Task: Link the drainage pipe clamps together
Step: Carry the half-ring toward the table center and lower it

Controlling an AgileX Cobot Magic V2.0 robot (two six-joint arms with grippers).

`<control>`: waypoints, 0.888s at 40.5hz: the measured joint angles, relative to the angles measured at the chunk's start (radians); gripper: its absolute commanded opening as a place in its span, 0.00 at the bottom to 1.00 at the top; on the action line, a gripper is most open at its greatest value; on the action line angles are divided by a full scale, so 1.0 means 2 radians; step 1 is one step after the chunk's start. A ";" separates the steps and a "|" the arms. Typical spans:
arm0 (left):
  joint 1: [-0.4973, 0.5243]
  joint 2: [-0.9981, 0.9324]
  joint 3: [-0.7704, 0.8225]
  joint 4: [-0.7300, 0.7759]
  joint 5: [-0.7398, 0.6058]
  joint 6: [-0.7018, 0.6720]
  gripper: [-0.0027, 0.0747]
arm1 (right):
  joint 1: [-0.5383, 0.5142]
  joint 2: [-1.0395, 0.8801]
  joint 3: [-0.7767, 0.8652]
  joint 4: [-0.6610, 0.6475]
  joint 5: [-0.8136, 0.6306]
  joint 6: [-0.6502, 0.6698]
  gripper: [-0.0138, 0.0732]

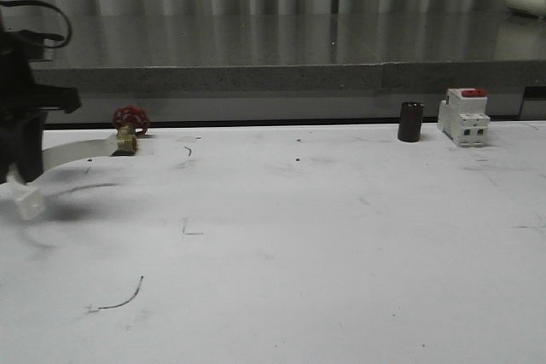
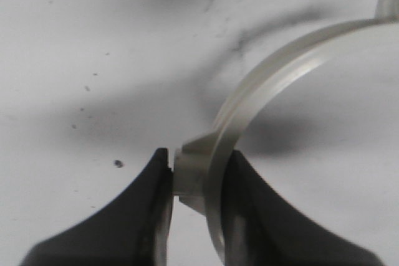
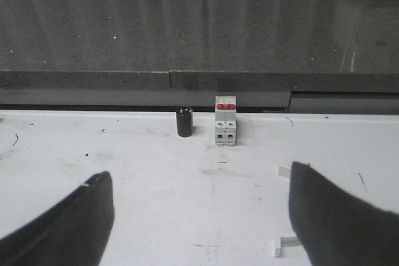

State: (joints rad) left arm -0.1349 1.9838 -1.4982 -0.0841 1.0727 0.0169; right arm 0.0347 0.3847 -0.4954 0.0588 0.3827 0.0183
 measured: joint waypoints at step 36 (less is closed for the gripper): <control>-0.162 0.083 -0.074 -0.004 -0.032 -0.250 0.25 | 0.000 0.000 0.000 0.000 0.000 0.000 0.85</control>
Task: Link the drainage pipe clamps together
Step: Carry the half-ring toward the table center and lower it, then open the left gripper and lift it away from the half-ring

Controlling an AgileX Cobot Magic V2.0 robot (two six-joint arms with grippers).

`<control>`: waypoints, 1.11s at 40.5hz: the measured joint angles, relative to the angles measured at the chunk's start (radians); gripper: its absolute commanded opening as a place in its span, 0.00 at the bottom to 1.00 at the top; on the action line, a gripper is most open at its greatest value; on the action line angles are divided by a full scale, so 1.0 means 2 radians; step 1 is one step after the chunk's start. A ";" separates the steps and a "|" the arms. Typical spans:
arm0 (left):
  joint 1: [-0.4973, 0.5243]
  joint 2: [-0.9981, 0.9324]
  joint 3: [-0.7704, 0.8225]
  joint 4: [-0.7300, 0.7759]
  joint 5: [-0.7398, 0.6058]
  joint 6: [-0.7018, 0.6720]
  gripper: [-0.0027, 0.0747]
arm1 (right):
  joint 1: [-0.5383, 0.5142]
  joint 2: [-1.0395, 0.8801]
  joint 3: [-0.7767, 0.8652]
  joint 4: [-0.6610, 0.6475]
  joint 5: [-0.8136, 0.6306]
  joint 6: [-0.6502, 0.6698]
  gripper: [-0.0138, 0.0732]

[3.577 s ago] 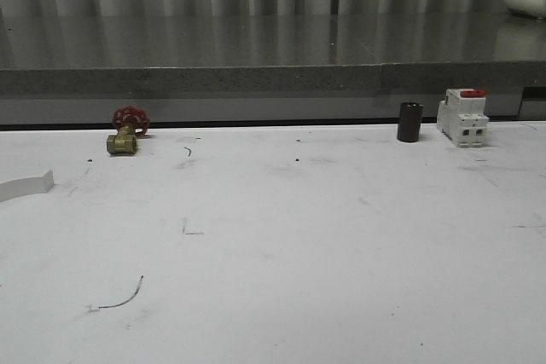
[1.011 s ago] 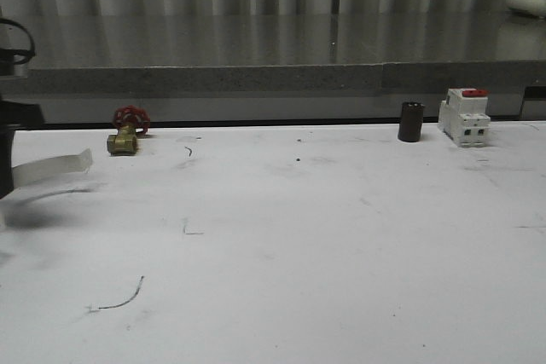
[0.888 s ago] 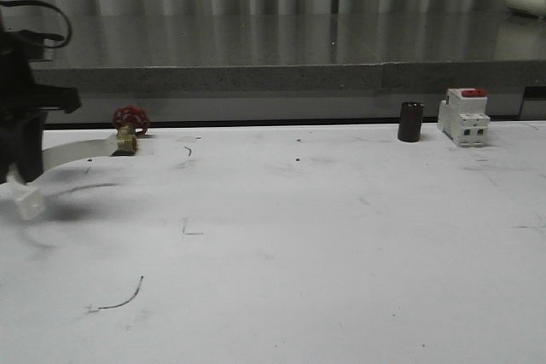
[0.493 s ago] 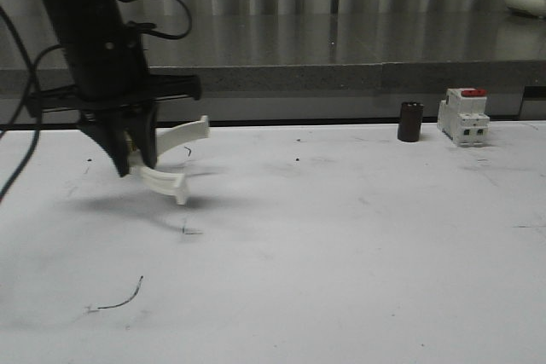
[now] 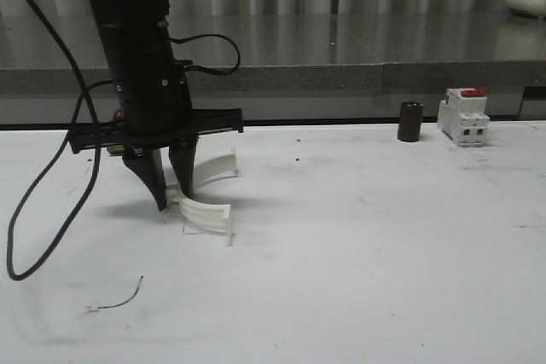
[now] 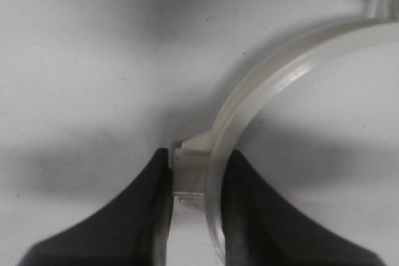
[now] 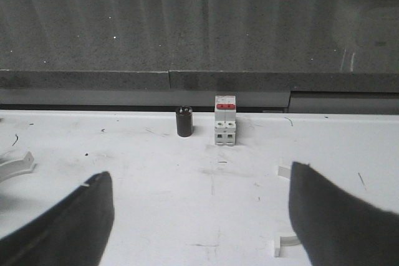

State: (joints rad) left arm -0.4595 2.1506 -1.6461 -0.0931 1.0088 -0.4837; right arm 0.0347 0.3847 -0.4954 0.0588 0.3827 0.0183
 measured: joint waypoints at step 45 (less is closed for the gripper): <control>-0.029 -0.199 0.051 0.100 -0.048 0.121 0.23 | 0.000 0.000 0.000 0.000 0.000 0.000 0.85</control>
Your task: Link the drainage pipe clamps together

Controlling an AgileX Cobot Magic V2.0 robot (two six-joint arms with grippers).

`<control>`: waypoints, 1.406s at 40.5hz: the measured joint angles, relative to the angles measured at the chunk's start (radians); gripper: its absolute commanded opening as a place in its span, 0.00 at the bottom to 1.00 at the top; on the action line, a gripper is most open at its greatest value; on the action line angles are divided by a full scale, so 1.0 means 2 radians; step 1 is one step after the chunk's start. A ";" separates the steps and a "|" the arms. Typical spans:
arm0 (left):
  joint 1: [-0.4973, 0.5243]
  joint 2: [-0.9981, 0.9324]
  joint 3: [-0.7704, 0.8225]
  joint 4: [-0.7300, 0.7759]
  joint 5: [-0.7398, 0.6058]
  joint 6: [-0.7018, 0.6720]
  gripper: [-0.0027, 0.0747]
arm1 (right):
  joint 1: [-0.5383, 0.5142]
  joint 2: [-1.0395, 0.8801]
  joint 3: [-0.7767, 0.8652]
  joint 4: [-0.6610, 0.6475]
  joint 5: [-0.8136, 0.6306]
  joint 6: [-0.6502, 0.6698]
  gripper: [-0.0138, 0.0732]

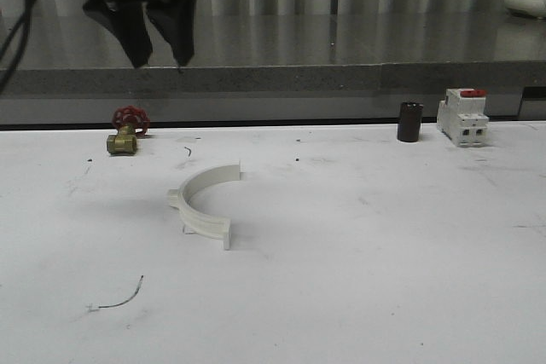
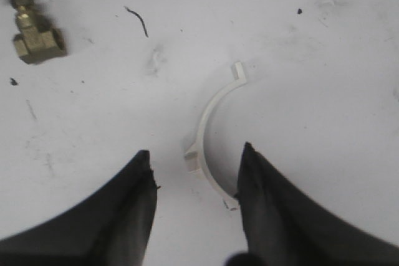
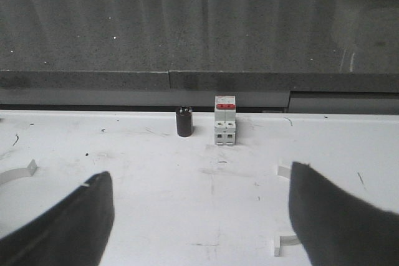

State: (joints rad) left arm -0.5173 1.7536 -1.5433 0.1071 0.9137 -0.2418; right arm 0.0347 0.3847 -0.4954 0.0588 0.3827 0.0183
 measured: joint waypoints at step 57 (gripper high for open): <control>0.115 -0.772 0.577 0.140 -0.234 0.005 0.01 | 0.000 0.000 0.000 0.000 0.000 0.000 0.85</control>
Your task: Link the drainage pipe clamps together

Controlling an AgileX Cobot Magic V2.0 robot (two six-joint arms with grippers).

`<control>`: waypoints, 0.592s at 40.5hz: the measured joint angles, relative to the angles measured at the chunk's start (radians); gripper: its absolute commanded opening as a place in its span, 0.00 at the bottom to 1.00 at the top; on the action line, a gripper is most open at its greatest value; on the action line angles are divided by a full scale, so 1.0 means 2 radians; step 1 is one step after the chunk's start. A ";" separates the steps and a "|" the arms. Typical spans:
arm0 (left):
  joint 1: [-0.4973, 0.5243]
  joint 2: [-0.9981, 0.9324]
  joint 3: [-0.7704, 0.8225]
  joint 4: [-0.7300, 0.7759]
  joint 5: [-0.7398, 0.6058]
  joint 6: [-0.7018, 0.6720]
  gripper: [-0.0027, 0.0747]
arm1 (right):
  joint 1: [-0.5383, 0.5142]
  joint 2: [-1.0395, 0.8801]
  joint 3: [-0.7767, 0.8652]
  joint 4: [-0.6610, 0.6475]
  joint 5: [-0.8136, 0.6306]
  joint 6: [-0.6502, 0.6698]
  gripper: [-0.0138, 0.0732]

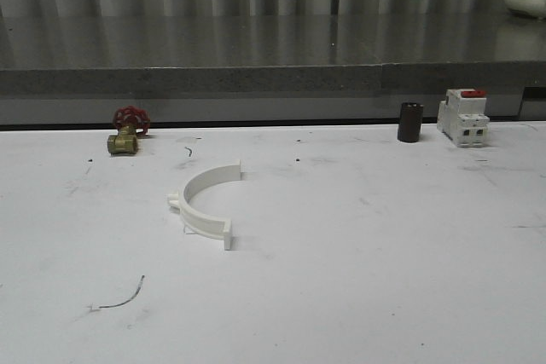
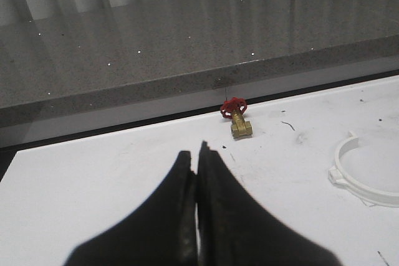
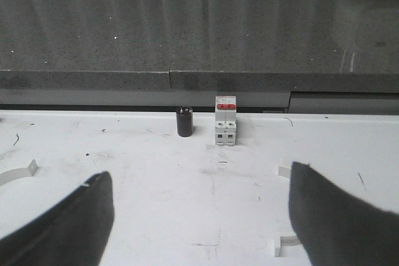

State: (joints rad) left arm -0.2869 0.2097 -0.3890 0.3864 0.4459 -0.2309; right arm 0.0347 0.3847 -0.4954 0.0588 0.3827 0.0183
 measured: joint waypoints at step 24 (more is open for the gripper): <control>0.000 -0.001 0.001 0.000 0.000 0.000 0.01 | 0.000 0.000 0.000 0.000 -0.005 0.000 0.85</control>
State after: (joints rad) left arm -0.2869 0.2075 -0.3868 0.3864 0.4459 -0.2309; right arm 0.0347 0.3847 -0.4954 0.0588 0.3724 0.0183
